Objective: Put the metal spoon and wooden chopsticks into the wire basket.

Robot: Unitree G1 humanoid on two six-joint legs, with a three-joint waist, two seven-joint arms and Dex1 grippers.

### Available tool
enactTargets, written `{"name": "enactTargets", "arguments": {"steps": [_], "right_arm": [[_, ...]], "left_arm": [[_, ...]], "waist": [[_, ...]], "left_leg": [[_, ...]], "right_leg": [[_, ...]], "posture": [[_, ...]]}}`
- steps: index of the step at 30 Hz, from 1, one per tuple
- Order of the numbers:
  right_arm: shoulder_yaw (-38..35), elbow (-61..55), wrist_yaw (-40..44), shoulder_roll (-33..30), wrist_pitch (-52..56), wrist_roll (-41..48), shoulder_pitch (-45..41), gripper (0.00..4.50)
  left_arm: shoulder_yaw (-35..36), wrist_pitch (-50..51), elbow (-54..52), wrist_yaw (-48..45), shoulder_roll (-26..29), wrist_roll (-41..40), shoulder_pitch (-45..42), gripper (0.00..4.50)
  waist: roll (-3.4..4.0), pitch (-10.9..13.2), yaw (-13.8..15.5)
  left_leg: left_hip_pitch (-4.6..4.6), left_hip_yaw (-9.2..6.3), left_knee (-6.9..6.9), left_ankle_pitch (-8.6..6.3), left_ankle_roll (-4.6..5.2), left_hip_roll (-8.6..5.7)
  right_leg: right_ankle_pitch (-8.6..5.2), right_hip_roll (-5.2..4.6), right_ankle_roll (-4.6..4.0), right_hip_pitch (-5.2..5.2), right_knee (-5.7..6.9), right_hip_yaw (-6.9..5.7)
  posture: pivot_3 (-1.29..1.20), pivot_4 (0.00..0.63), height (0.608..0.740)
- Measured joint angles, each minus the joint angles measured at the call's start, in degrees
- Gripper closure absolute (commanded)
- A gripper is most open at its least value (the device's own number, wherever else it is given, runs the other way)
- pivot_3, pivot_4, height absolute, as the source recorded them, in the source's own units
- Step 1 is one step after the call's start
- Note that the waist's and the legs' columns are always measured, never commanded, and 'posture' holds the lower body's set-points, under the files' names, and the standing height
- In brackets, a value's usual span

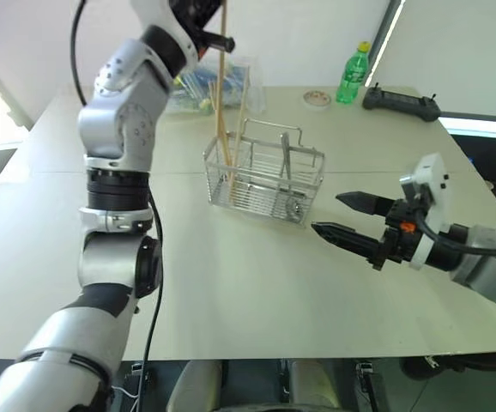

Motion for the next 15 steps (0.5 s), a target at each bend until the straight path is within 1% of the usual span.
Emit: {"name": "enactTargets", "arguments": {"steps": [2,5,9,12,15], "right_arm": [[-0.21,-0.36,-0.68,0.00,-0.42,0.41,0.14,0.00],[-1.33,-0.57,-1.54,0.00,-1.11,0.97,1.05,0.00],[-1.46,-0.84,-1.93,-0.06,-1.51,0.95,2.08,0.00],[-1.57,-0.70,-1.95,-0.43,-1.83,0.94,1.87,0.00],[-1.59,-0.11,-1.68,-0.97,-1.90,0.88,1.11,0.00]], "left_arm": [[-0.67,-0.72,-0.40,-0.03,-0.44,0.65,1.01,4.45],[-1.86,-0.93,-3.44,0.22,-2.05,1.22,5.46,4.45],[-3.21,1.03,-5.71,1.66,-3.45,1.49,9.99,4.45],[-3.17,2.40,-8.09,2.72,-3.52,1.40,10.97,3.42],[-3.09,3.44,-9.45,3.20,-3.42,1.26,11.20,1.92]], "waist": [[0.01,0.00,-0.01],[0.02,-0.02,-0.02],[0.01,-0.01,-0.01],[0.01,-0.01,-0.01],[0.02,-0.01,0.03]], "left_leg": [[0.00,0.00,-0.01,0.00,0.00,0.00],[0.02,-0.01,-0.02,0.00,0.00,0.01],[0.01,-0.02,0.01,0.00,0.00,0.00],[0.01,-0.01,0.00,0.00,0.01,0.01],[0.01,-0.01,0.01,0.00,0.01,0.01]], "right_leg": [[0.00,0.00,0.00,0.00,0.00,0.00],[0.00,0.00,-0.01,0.00,0.00,0.01],[0.00,0.01,-0.01,0.00,0.01,0.00],[0.01,0.01,-0.02,0.00,0.01,0.00],[0.01,0.01,-0.02,0.01,0.01,0.00]], "posture": [[0.00,0.150,0.702],[0.00,0.150,0.702],[0.00,0.150,0.702],[0.00,0.150,0.702],[0.00,0.150,0.702]]}}
